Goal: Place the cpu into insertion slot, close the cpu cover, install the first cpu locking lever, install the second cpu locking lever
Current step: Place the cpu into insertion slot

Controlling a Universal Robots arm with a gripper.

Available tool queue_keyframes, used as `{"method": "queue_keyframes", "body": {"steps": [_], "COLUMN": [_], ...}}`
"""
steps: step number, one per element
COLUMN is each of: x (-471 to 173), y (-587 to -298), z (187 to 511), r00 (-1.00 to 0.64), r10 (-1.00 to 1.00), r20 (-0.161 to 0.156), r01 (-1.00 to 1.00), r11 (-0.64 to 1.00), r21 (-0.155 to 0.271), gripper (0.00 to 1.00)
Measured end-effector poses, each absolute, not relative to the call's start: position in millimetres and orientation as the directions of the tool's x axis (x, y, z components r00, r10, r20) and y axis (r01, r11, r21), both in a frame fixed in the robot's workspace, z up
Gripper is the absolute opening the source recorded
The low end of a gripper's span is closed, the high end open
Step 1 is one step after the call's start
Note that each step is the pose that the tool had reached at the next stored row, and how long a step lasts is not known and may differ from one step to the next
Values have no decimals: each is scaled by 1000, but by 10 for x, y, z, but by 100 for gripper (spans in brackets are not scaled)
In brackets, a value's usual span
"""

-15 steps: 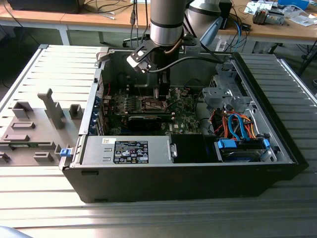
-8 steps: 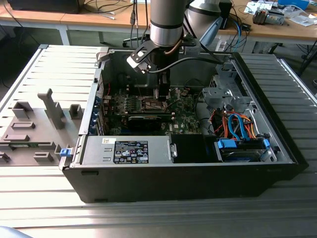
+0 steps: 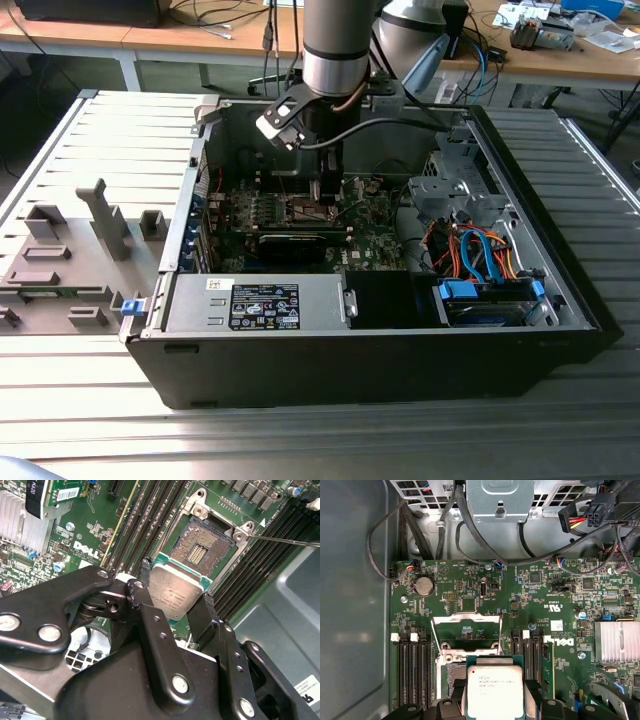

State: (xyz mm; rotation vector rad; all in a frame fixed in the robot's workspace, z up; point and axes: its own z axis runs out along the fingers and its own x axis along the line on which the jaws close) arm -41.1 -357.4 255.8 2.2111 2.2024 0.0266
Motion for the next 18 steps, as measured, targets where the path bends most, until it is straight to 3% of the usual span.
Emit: {"method": "queue_keyframes", "body": {"steps": [18], "x": [-437], "y": [-3457], "z": [2534], "r00": [-12], "r10": [999], "r20": [-46], "r01": [1000], "r11": [13], "r21": [27], "gripper": [54]}}
